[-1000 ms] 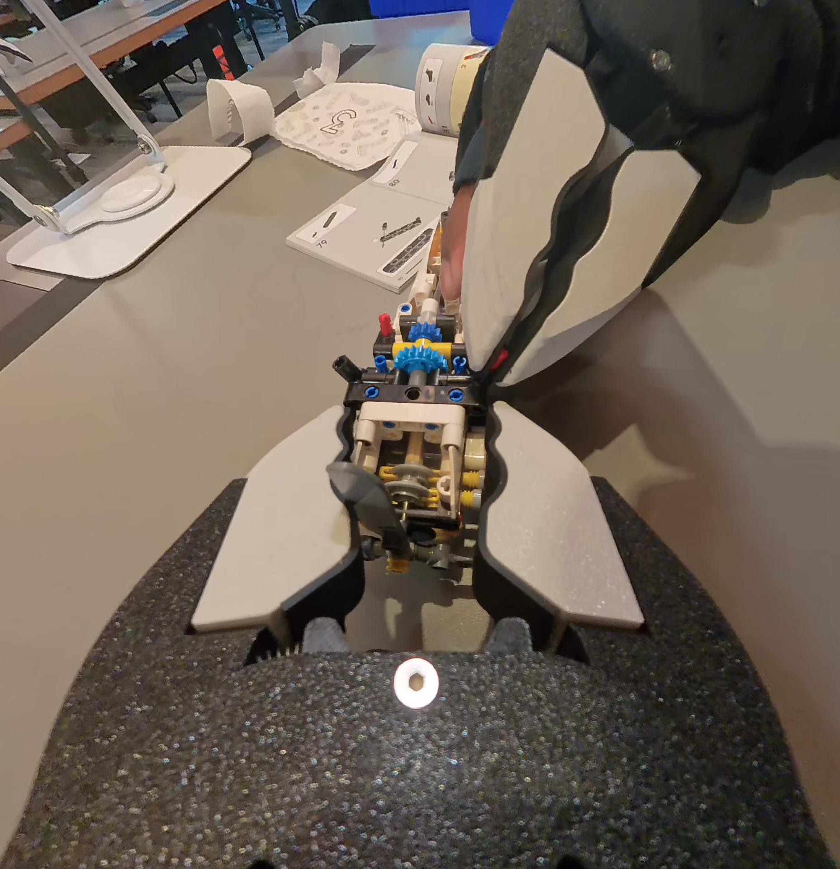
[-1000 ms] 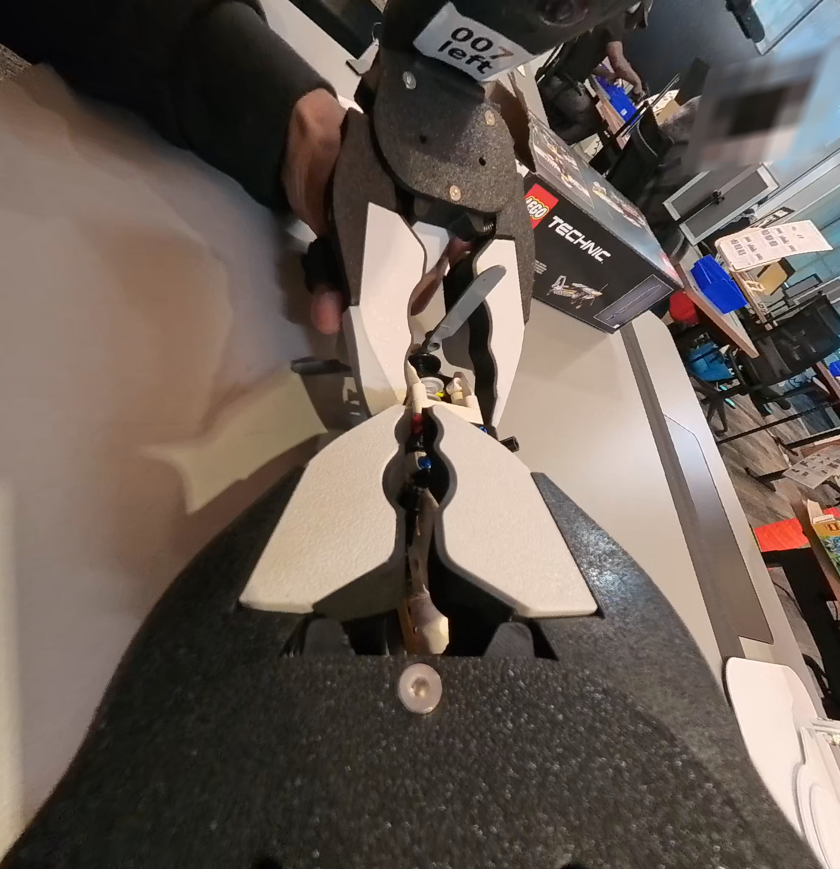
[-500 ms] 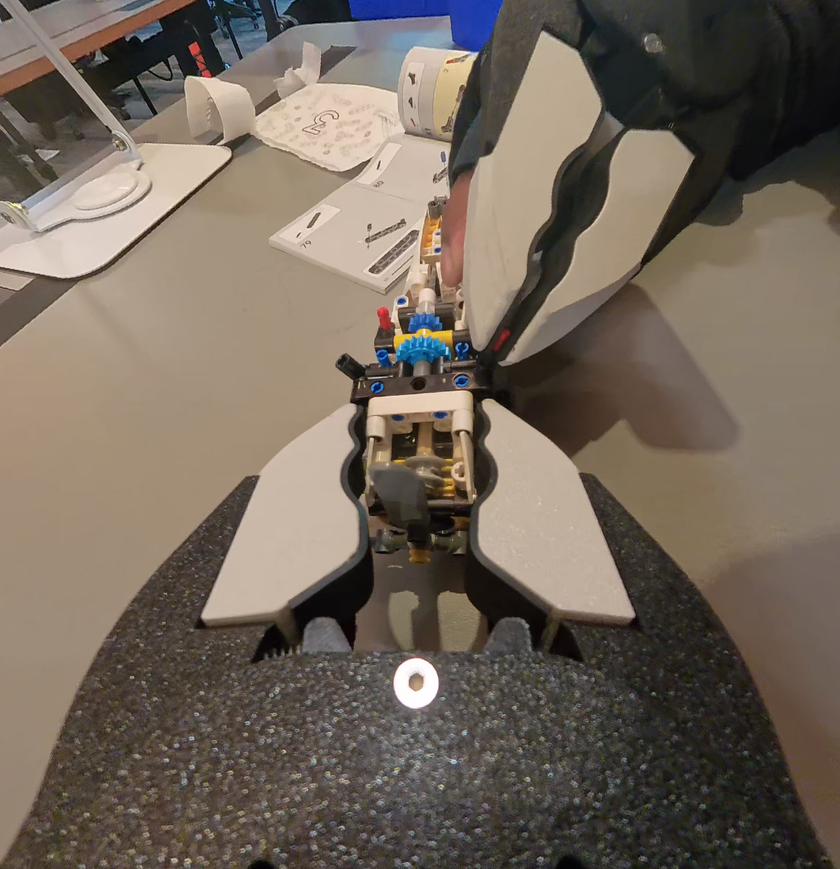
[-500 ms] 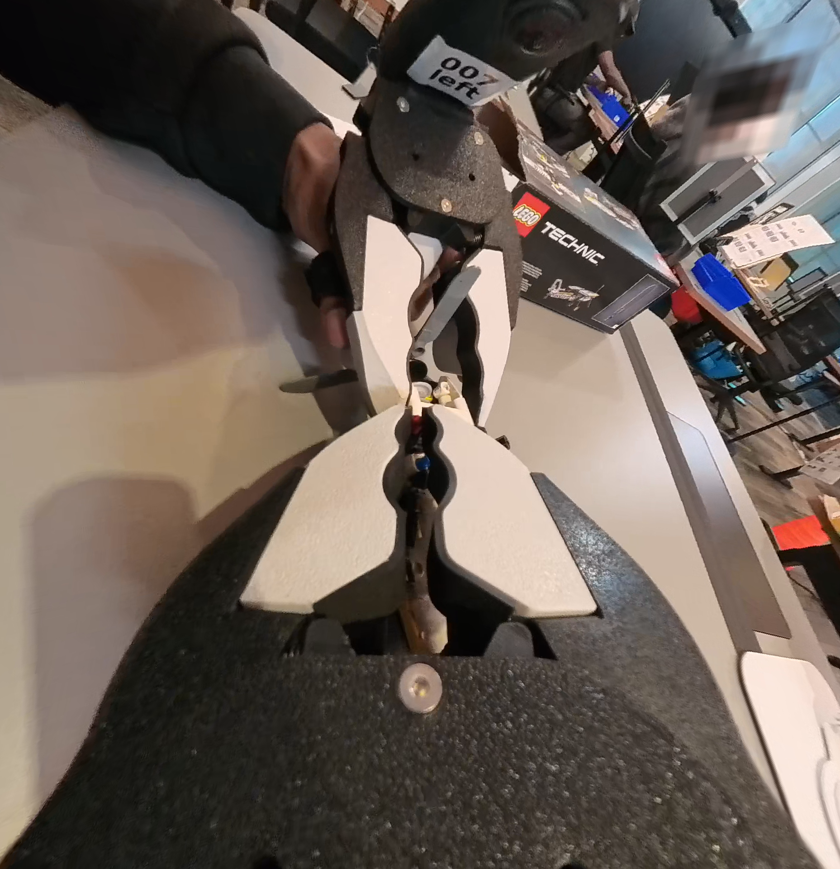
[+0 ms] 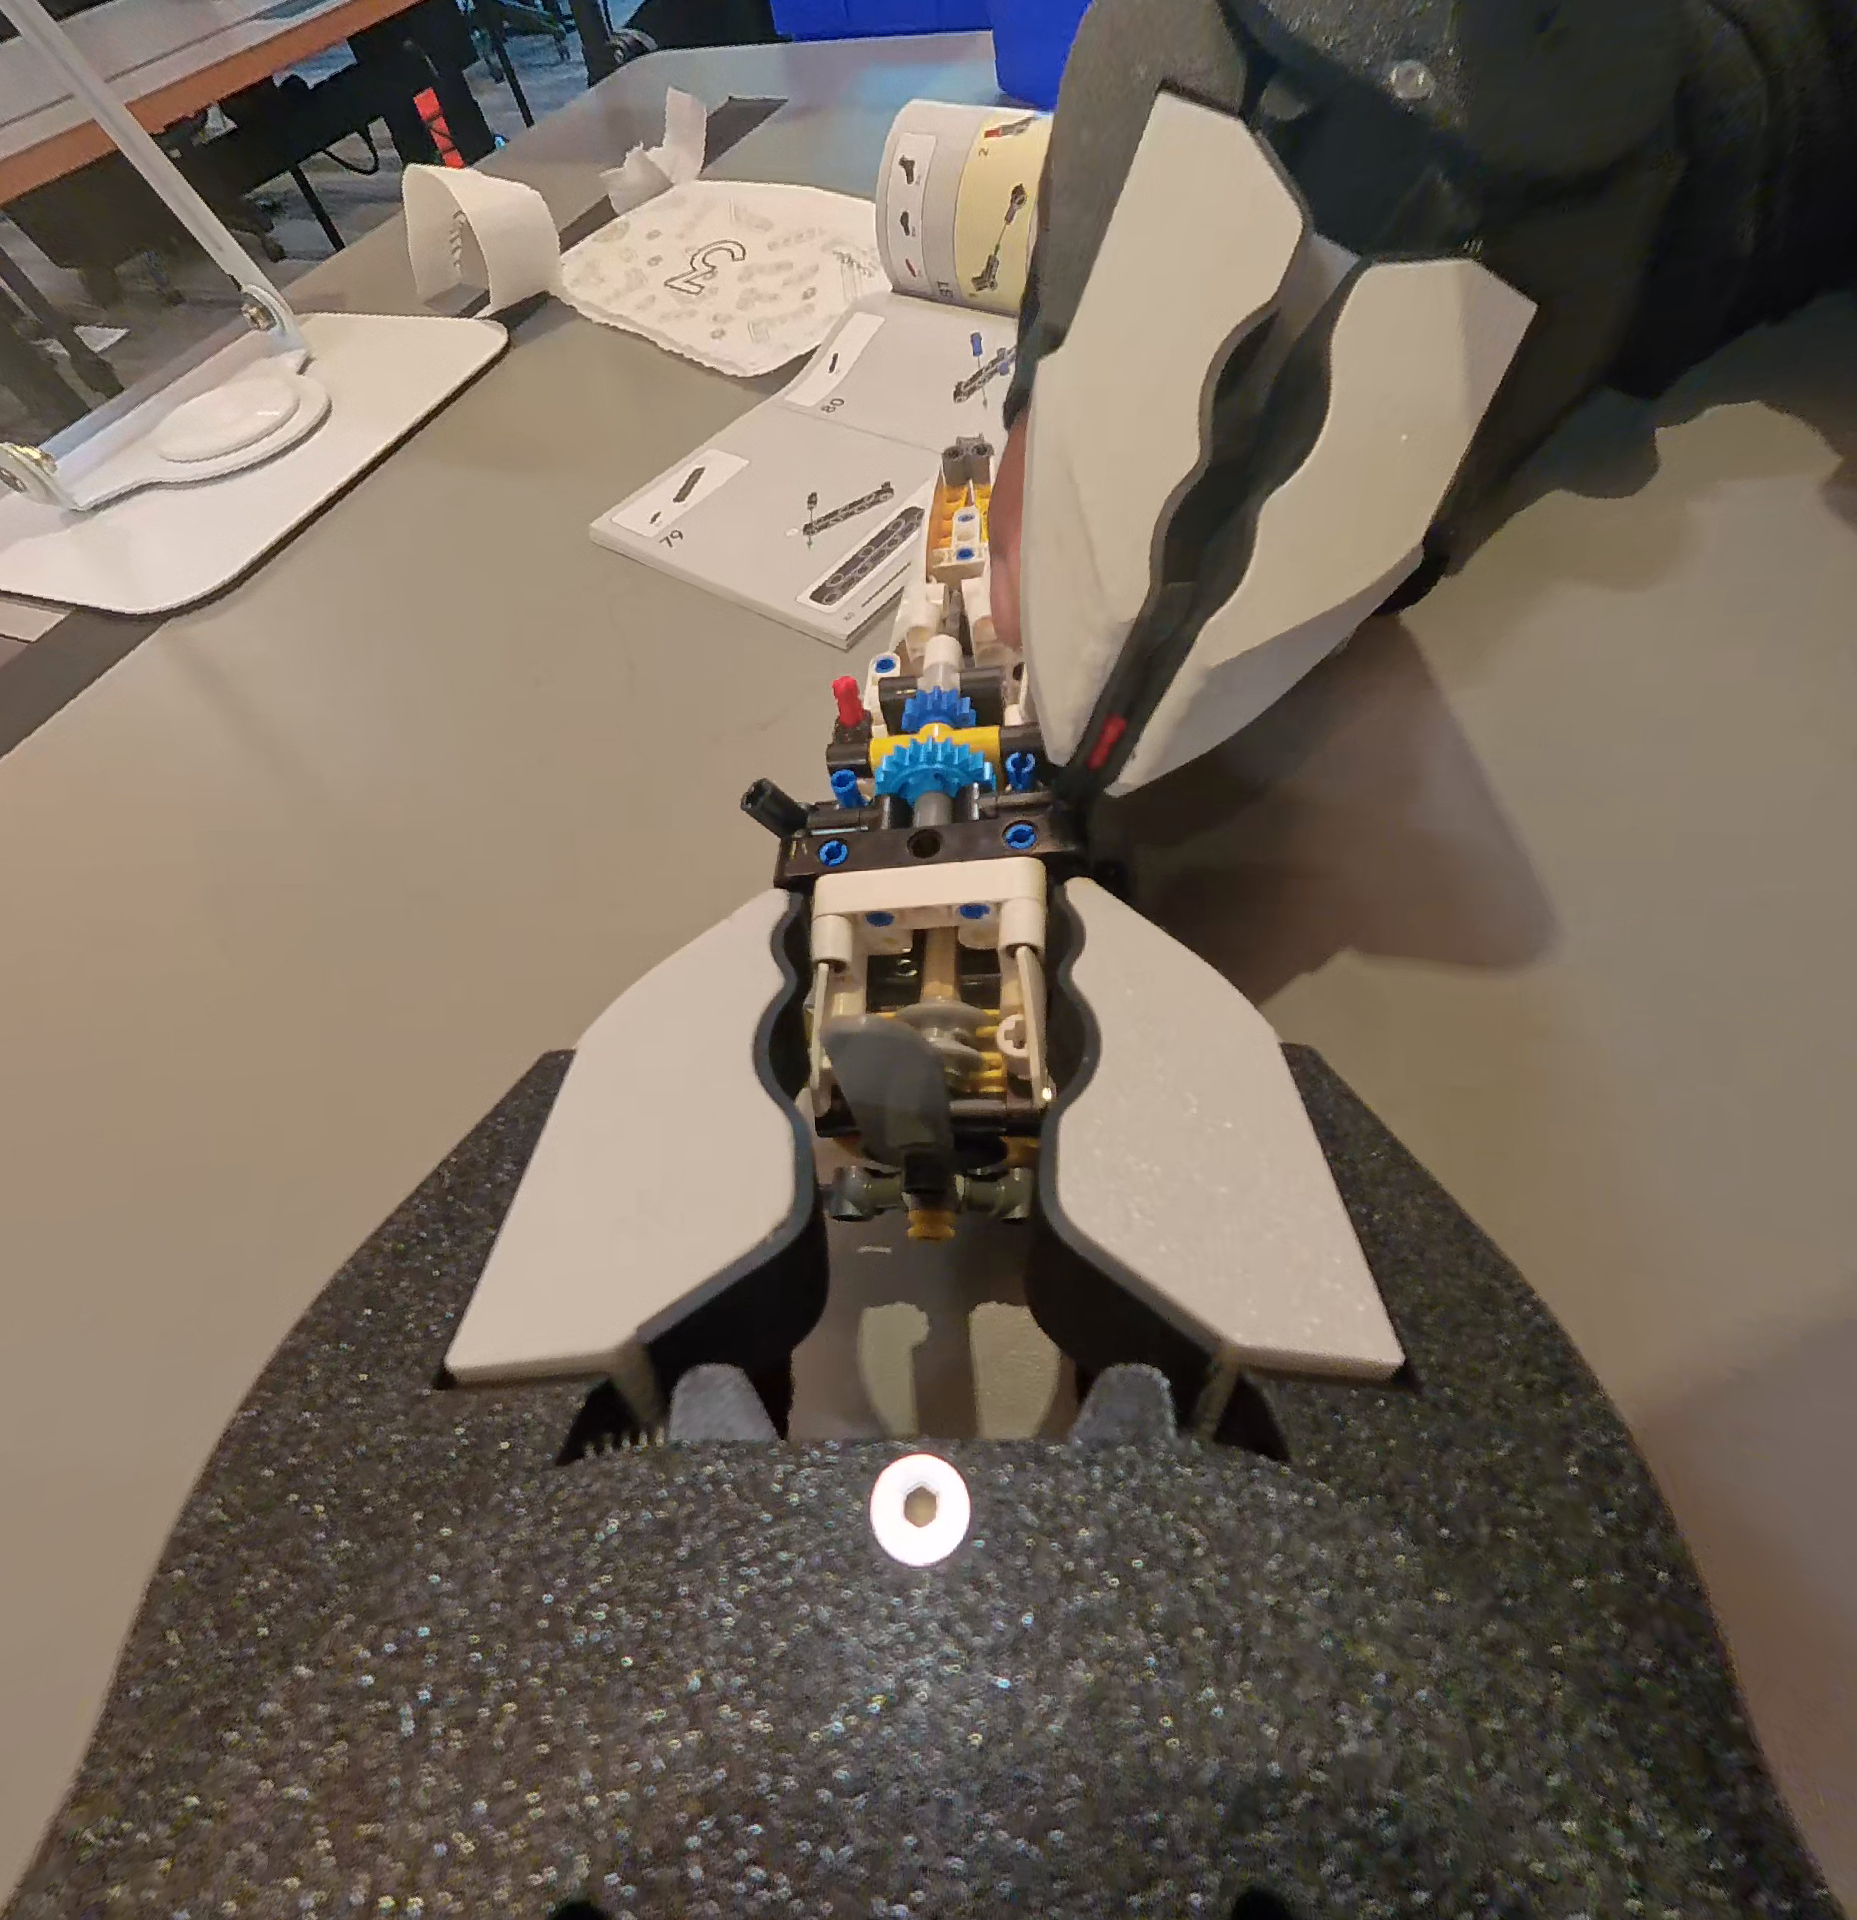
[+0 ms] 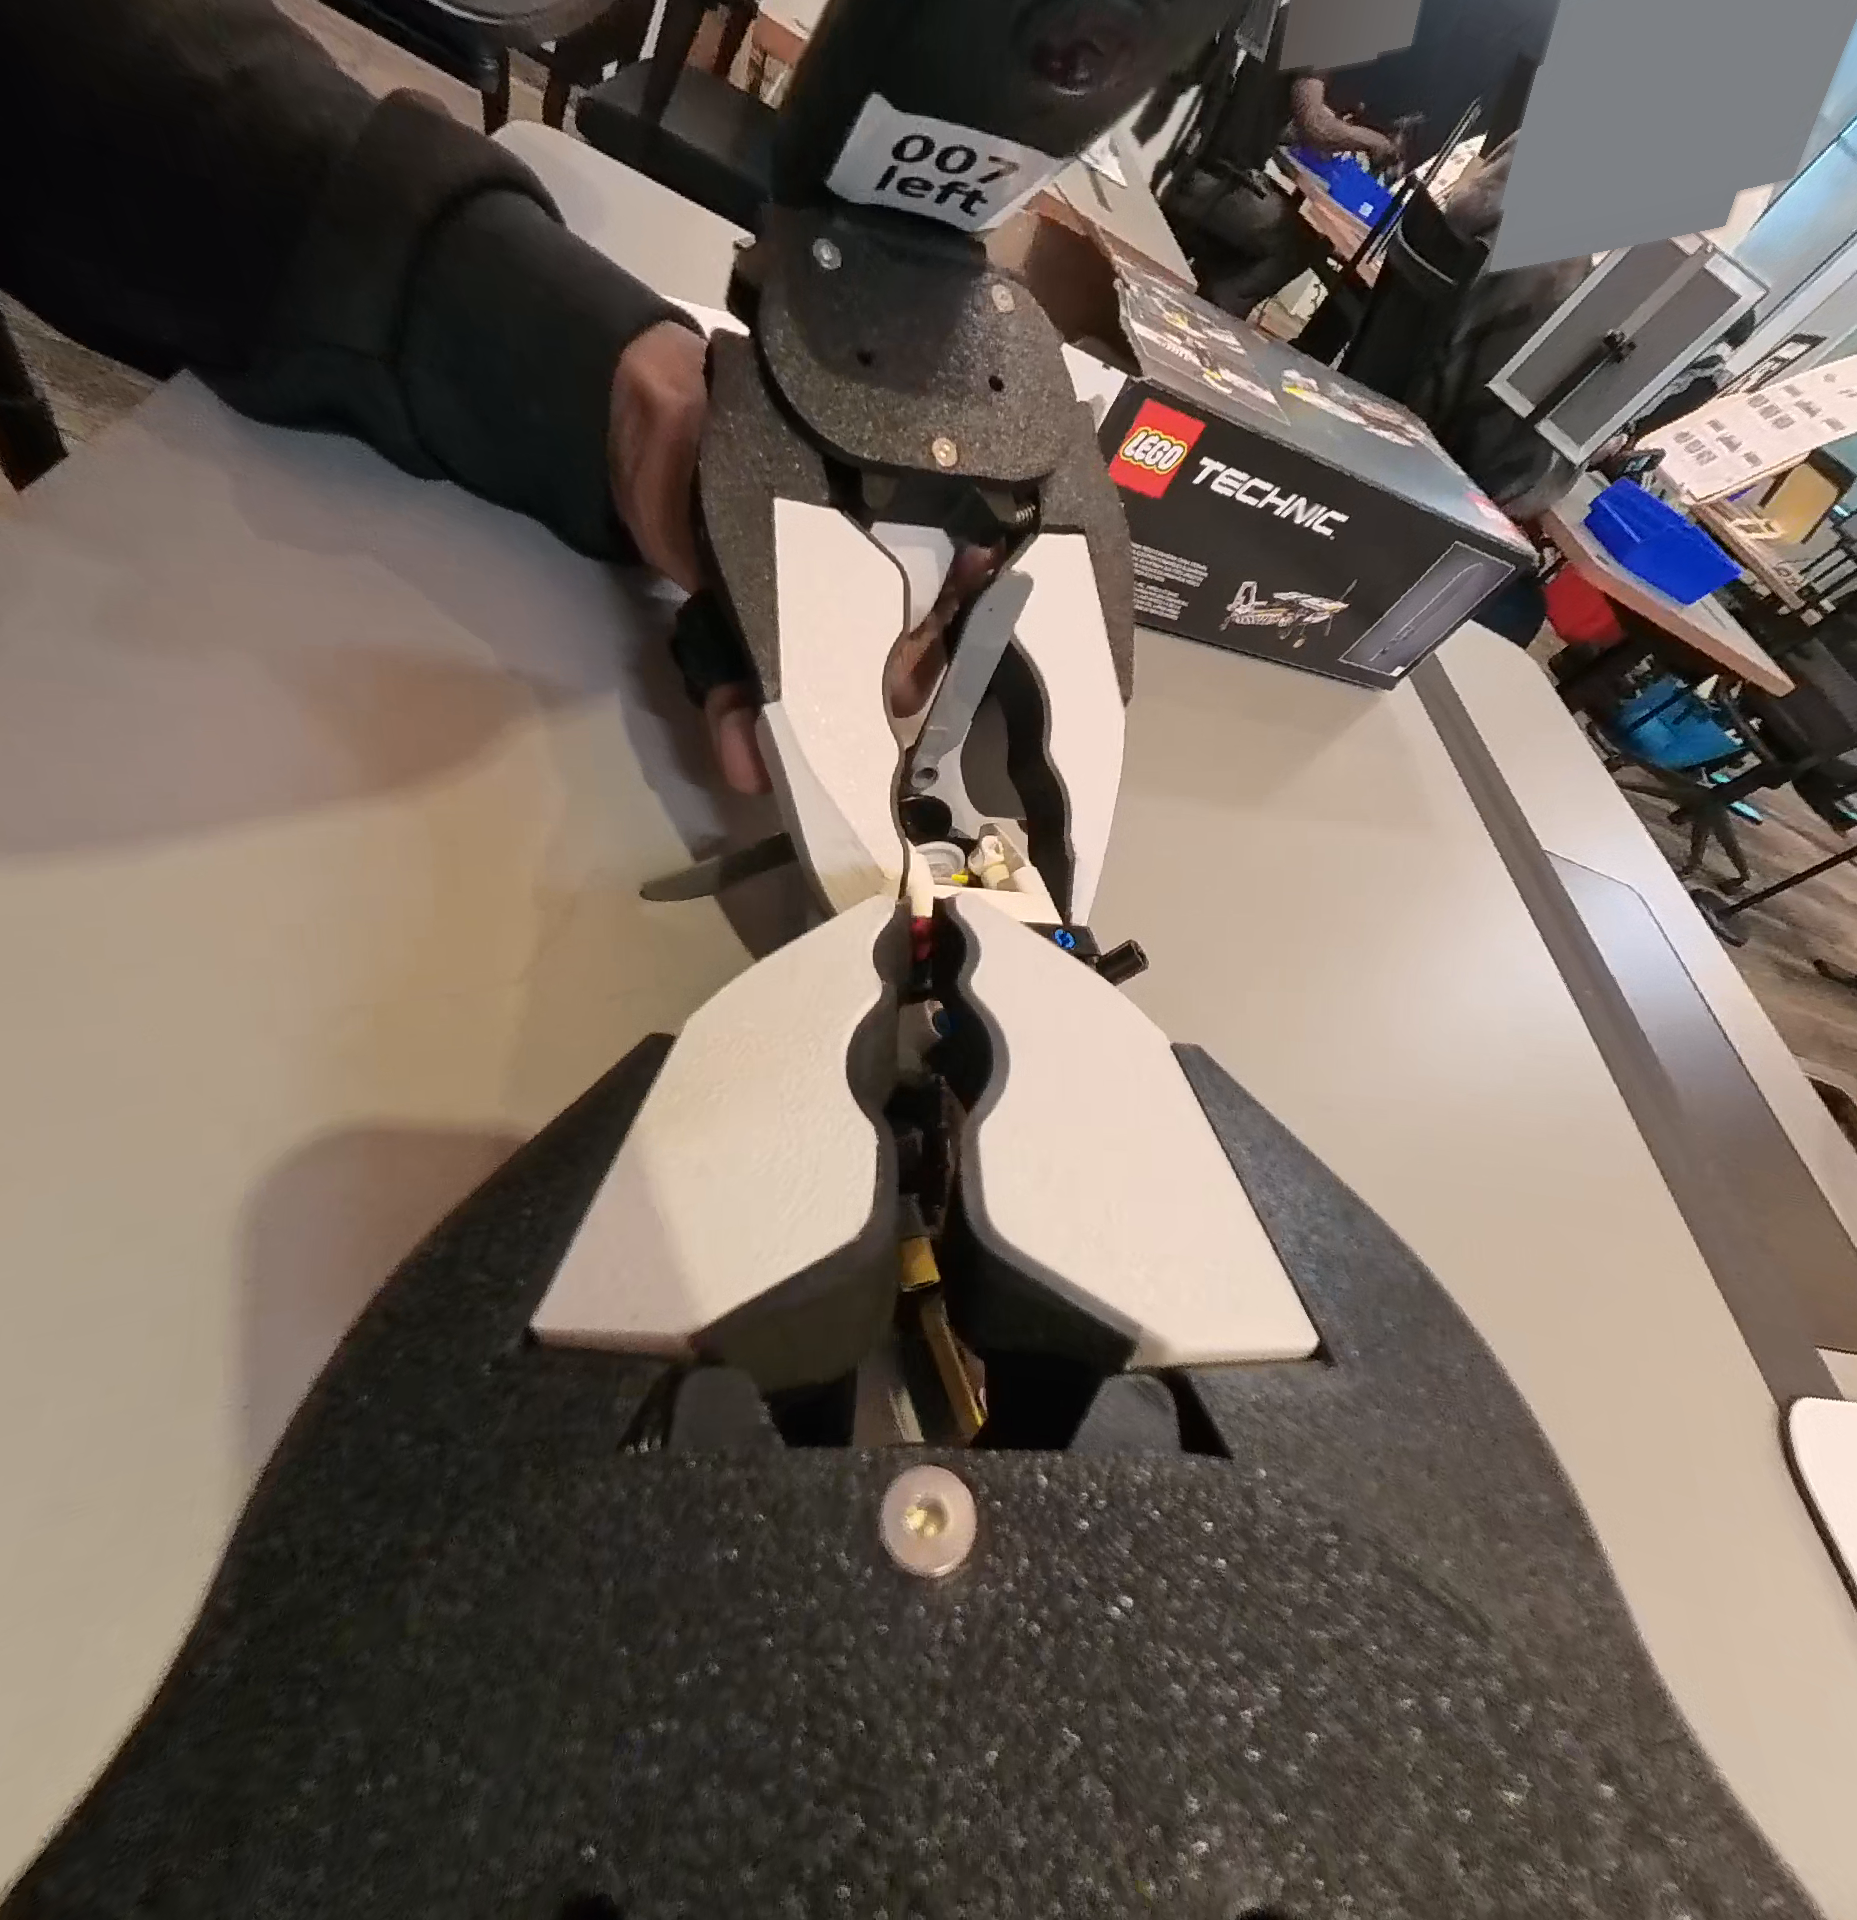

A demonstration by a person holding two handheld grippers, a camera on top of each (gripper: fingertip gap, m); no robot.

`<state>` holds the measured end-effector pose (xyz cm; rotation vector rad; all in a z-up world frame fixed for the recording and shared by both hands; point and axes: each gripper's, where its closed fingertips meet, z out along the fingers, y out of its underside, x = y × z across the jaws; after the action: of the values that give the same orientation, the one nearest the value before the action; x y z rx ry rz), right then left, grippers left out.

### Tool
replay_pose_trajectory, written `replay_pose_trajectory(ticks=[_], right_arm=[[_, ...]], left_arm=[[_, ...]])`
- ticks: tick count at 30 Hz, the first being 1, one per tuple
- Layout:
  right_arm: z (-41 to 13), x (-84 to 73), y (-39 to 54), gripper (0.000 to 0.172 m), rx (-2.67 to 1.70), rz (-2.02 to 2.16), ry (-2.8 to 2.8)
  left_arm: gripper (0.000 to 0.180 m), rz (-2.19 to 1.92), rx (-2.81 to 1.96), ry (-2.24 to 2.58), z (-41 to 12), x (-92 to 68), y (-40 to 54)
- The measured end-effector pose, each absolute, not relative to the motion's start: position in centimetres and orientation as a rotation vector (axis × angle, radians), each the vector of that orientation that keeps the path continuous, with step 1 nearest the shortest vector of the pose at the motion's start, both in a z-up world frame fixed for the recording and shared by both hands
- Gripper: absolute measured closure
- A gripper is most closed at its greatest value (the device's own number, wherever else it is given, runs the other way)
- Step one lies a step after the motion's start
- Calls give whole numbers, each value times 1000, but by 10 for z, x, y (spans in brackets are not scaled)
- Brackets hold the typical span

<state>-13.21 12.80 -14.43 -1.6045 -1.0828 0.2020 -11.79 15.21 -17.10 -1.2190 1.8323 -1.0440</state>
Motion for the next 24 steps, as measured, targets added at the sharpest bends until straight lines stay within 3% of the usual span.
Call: replay_pose_trajectory(ticks=[24], right_arm=[[-140, -130, 124, 169, -1555, 235, -1016]], left_arm=[[135, -1055, -1195, 1848, -171, -117, 147]])
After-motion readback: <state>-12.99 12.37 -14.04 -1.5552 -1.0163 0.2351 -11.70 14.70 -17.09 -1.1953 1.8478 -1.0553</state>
